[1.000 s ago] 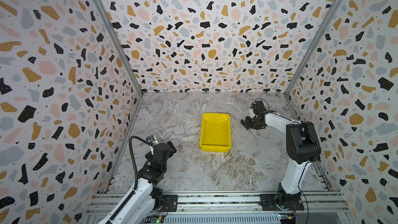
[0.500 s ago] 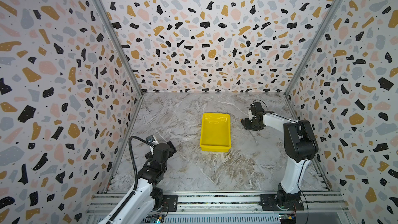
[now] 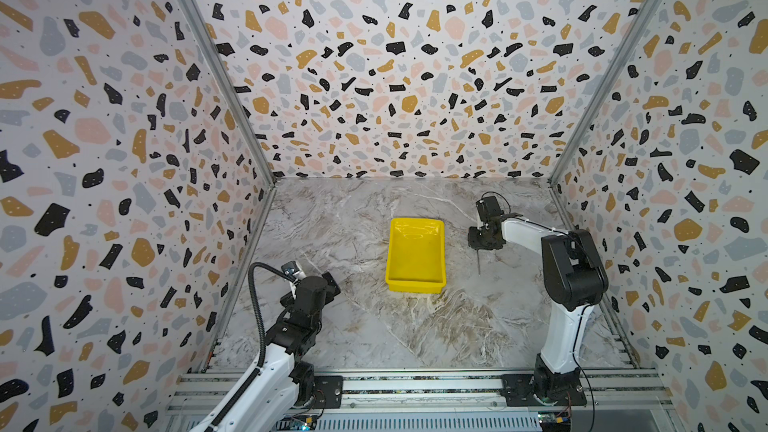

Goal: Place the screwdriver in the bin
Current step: 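Lower the right gripper onto the black screwdriver handle and close it, then carry the screwdriver with the right gripper over the yellow bin and lower it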

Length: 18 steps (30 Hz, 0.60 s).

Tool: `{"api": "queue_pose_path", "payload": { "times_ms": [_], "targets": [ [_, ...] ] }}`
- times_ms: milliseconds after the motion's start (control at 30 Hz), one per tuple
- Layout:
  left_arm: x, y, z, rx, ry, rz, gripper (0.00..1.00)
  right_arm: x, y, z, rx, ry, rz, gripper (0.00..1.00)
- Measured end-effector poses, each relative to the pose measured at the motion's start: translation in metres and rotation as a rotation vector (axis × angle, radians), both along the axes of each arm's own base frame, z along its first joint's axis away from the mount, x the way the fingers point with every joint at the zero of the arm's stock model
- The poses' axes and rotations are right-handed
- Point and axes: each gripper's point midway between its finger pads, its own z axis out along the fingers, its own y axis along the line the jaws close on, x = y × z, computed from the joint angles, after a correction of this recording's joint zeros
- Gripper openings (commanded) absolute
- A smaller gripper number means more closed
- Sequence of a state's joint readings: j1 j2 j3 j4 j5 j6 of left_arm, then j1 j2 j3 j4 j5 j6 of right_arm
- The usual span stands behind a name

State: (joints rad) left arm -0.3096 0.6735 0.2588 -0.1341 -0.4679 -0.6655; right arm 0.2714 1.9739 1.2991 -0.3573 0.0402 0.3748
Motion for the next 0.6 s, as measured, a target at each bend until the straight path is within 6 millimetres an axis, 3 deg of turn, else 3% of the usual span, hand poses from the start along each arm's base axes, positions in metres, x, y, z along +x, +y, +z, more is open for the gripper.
{"api": "queue_pose_path", "payload": {
  "times_ms": [200, 333, 400, 500, 600],
  "targets": [
    [0.0, 0.0, 0.011, -0.015, -0.047, 0.001, 1.0, -0.005, -0.004, 0.0, -0.013, -0.029, -0.037, 0.14],
    [0.001, -0.001, 0.013, -0.023, -0.058, -0.004, 0.99, -0.037, -0.014, 0.0, -0.009, -0.015, -0.058, 0.13],
    [0.003, -0.005, 0.012, -0.034, -0.056, -0.02, 0.92, -0.055, -0.019, 0.002, -0.008, -0.006, -0.064, 0.13],
    [0.008, -0.016, 0.01, -0.063, -0.051, -0.066, 0.9, -0.072, -0.022, 0.015, 0.007, -0.016, -0.07, 0.11],
    [0.014, -0.027, 0.008, -0.071, -0.024, -0.114, 0.9, -0.075, -0.019, 0.044, 0.049, -0.073, -0.075, 0.11]
  ]
}}
